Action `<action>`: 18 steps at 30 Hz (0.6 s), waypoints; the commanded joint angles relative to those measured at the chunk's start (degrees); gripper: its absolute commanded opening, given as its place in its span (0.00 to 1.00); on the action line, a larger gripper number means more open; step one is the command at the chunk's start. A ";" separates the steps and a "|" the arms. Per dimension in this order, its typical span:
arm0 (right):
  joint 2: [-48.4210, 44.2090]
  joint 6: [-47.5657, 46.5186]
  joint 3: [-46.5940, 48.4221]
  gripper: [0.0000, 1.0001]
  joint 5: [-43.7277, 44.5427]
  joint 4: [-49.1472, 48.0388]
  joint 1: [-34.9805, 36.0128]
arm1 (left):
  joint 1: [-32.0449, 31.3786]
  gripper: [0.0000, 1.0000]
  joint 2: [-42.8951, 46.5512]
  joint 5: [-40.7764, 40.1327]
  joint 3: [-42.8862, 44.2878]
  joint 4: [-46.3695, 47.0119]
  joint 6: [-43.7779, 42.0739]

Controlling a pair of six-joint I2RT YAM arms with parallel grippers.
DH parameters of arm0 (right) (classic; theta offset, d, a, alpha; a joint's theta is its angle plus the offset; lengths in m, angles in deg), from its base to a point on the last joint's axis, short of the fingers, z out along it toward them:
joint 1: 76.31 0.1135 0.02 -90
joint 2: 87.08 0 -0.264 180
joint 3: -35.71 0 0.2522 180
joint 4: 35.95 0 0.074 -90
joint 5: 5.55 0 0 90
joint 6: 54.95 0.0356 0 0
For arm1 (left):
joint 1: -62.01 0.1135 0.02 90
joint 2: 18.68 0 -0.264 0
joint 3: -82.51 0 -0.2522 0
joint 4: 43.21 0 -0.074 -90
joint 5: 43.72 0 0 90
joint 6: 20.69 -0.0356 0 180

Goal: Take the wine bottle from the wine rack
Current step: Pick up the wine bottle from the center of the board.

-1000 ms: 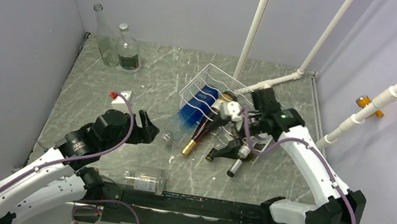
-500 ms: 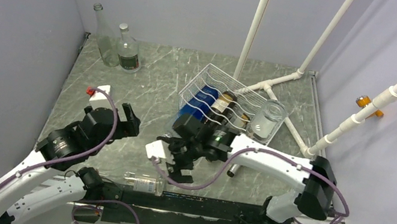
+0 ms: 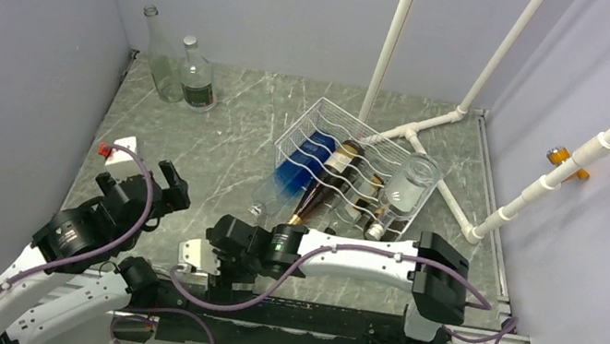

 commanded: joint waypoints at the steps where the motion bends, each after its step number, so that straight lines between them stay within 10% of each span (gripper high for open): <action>1: 1.45 4.40 1.75 1.00 7.97 -3.70 0.87 | 0.18 1.00 2.00 -4.24 2.29 -3.06 1.36; 18: 2.01 6.17 -1.85 0.70 4.56 -4.68 -9.10 | 0.25 1.00 3.76 -1.00 -1.17 1.25 0.74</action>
